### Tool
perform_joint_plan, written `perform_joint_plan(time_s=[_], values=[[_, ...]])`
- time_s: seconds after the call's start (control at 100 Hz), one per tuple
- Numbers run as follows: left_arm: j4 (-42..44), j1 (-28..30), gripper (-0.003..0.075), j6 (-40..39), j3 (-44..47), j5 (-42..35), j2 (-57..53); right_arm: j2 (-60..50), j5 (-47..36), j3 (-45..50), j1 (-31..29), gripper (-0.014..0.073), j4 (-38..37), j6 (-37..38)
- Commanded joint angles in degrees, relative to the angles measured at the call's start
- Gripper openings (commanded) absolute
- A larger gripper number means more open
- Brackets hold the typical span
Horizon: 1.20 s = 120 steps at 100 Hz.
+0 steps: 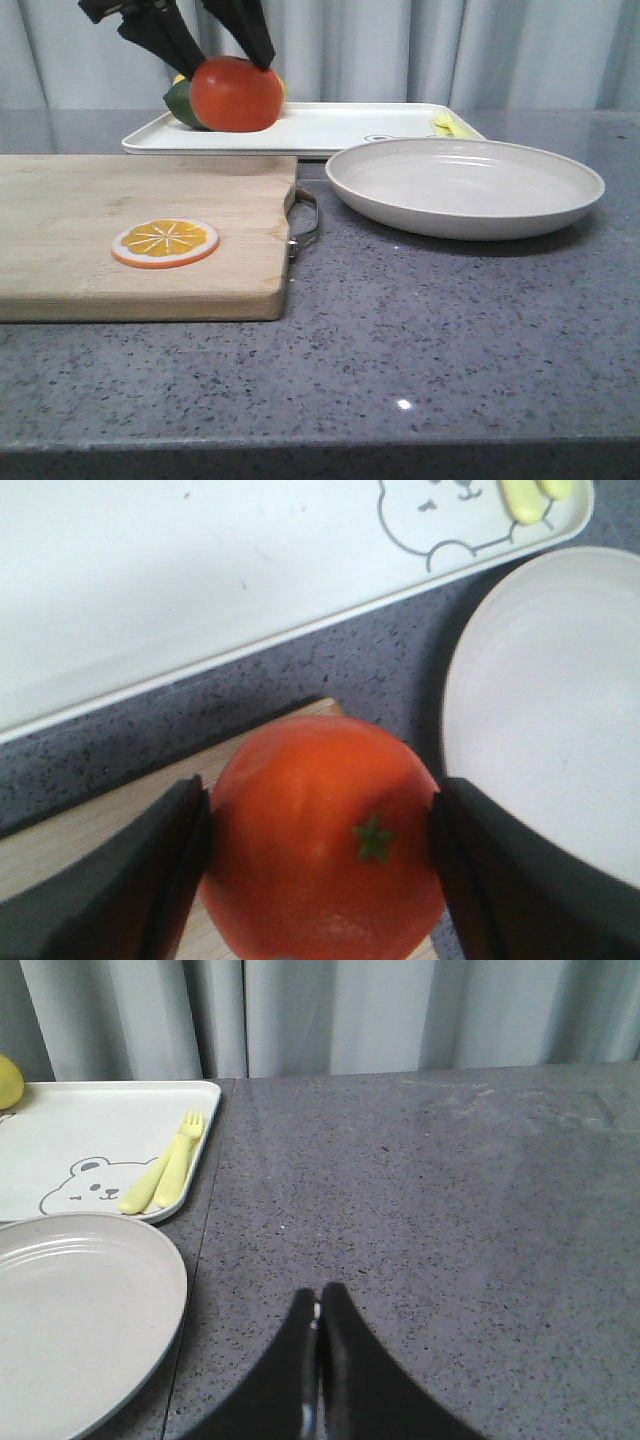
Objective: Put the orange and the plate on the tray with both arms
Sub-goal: 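Lift the orange with the left gripper and carry it over the plate, then lower the orange onto the plate, open the left gripper and withdraw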
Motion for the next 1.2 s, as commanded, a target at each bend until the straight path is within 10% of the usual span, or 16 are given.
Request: perform_joint_plan(time_s=[0.0,0.57,1.03,1.19], values=[[-2.74,-1.52,0.0312,0.0,-2.91,-1.84,-2.98,0.56,-4.33,-2.03,-0.33,-0.0057,-0.75,-0.66],[-7.91,-16.08,0.0316,0.0,-13.86,-5.19,7.98,0.56,-4.13,-2.03,-0.33,-0.0057,-0.75,-0.66],[-7.79,-17.06,0.0317,0.0,-16.7,-3.59,13.98,0.56,-3.38,-2.03,-0.33,-0.0057,-0.75,-0.66],[-7.79,-17.06,0.0459,0.0,-17.04,-3.59,13.98,0.56,-3.01,-2.03,-0.33,-0.0057,-0.75,-0.66]])
